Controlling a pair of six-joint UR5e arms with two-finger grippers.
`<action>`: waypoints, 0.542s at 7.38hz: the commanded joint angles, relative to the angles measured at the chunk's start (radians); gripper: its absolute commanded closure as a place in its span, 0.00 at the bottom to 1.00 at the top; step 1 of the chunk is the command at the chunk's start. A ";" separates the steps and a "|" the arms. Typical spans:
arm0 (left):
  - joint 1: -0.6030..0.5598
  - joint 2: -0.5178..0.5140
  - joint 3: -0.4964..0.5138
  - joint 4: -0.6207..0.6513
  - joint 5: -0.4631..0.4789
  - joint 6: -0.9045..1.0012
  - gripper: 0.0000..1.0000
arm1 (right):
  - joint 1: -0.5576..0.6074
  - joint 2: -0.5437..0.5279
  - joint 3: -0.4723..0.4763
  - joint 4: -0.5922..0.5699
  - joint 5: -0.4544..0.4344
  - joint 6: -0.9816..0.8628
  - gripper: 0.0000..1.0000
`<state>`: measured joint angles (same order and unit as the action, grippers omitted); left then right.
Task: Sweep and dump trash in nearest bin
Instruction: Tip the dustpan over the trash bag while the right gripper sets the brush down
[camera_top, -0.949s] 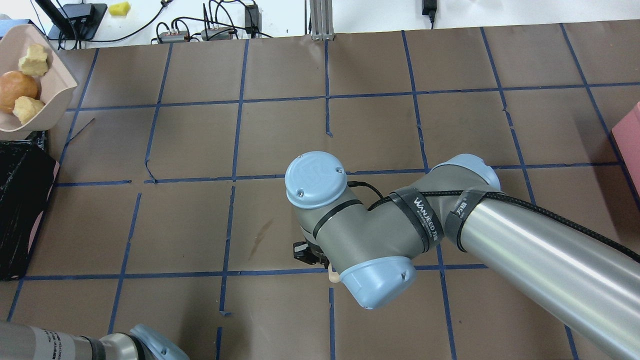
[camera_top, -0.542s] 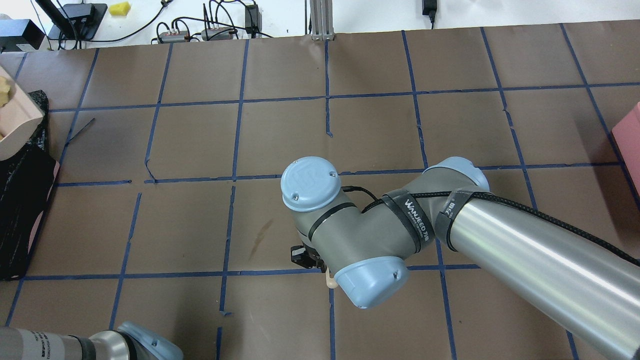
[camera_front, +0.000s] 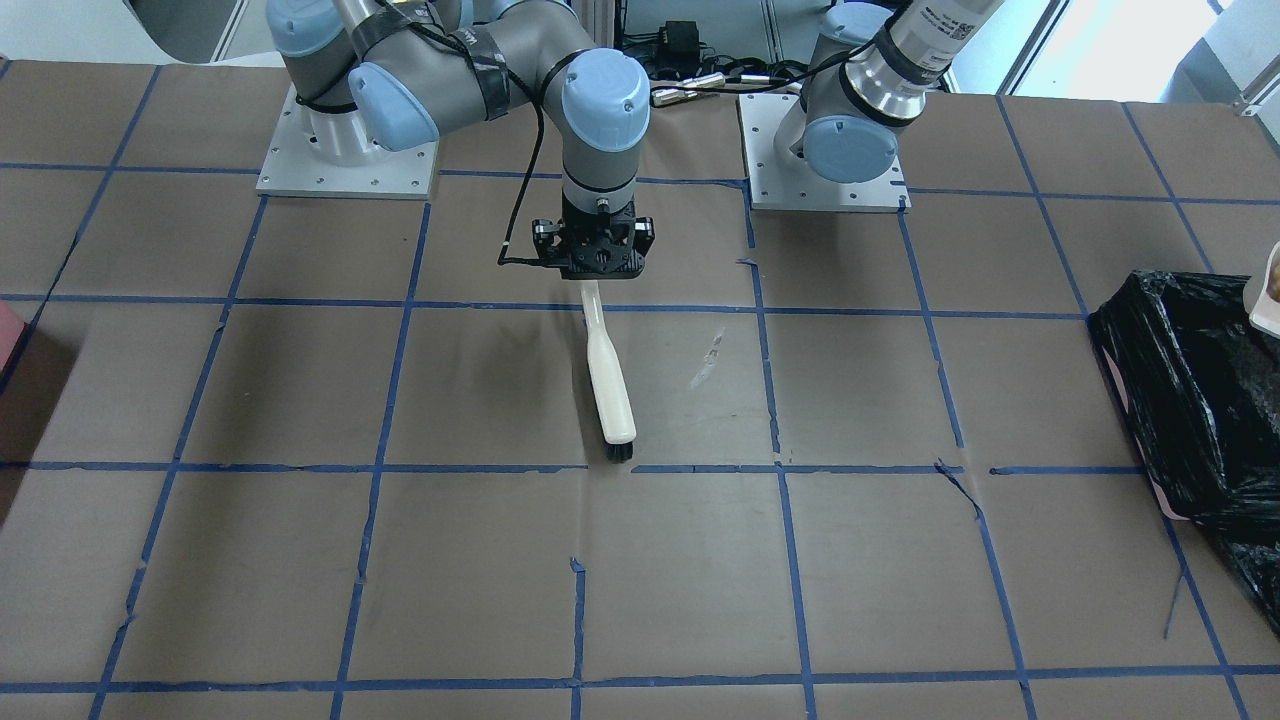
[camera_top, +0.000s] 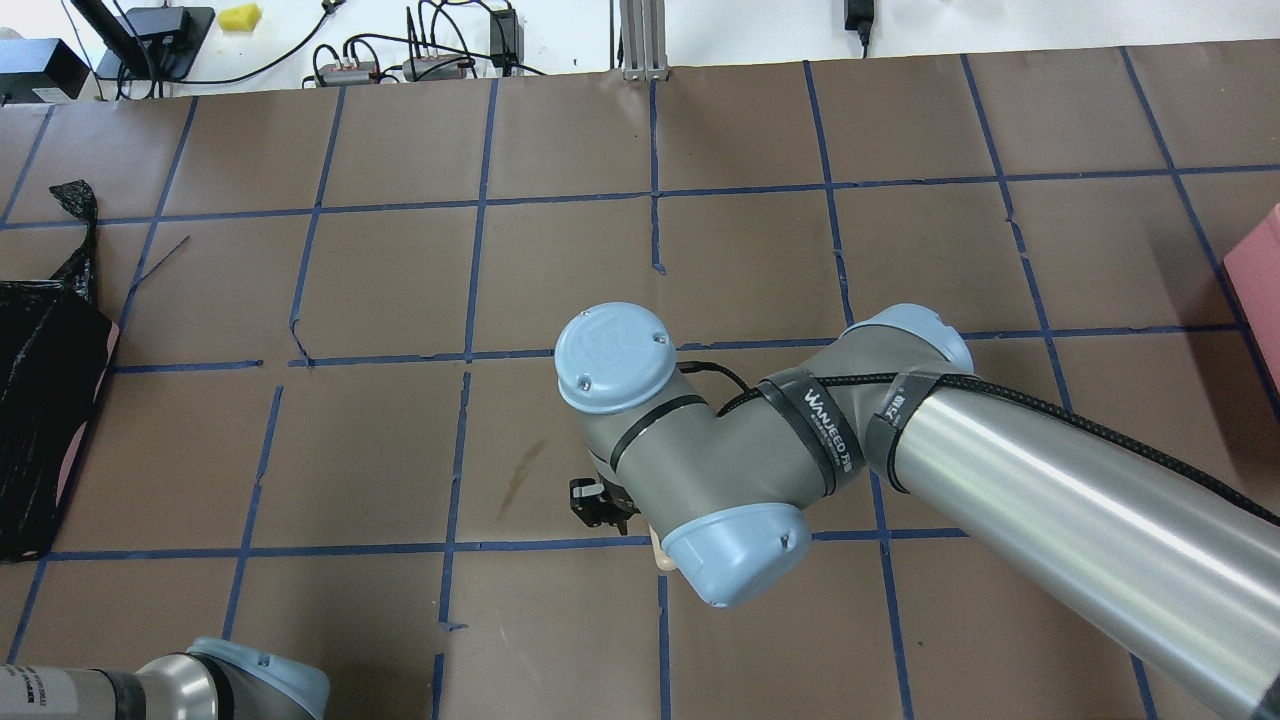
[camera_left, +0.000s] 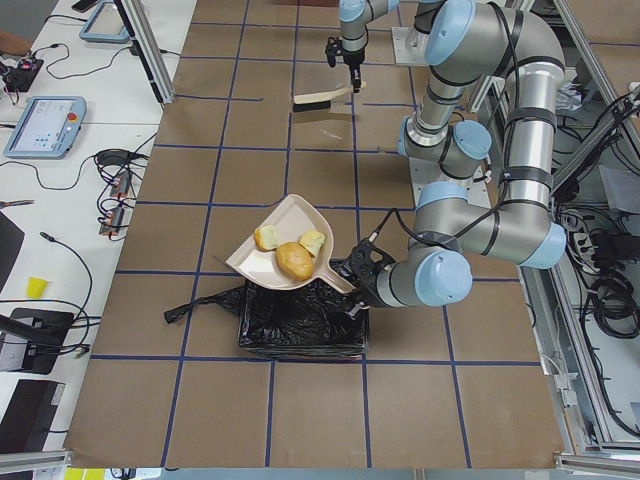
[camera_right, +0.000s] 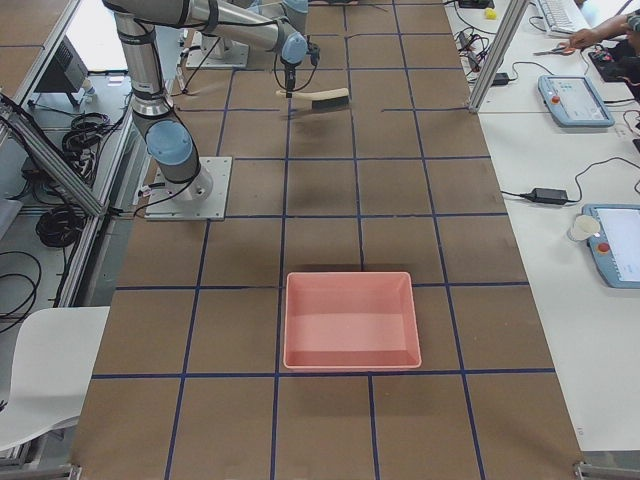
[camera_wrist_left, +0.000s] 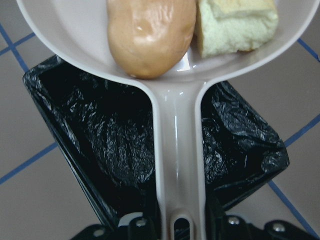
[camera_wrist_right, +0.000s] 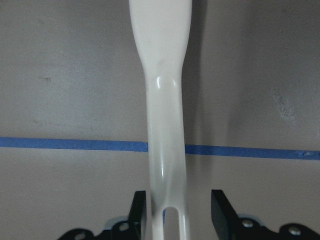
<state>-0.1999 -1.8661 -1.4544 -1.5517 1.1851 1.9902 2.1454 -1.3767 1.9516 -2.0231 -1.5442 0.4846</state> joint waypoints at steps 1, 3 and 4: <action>0.017 -0.010 -0.001 0.091 0.091 -0.013 0.98 | -0.028 -0.007 -0.077 0.017 -0.001 -0.006 0.18; 0.017 0.002 0.002 0.125 0.177 -0.016 0.98 | -0.096 -0.033 -0.164 0.091 -0.004 -0.049 0.19; 0.017 -0.004 0.000 0.127 0.223 -0.025 0.98 | -0.139 -0.035 -0.210 0.106 -0.007 -0.143 0.19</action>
<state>-0.1829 -1.8680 -1.4541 -1.4345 1.3530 1.9731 2.0566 -1.4046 1.7983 -1.9498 -1.5481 0.4231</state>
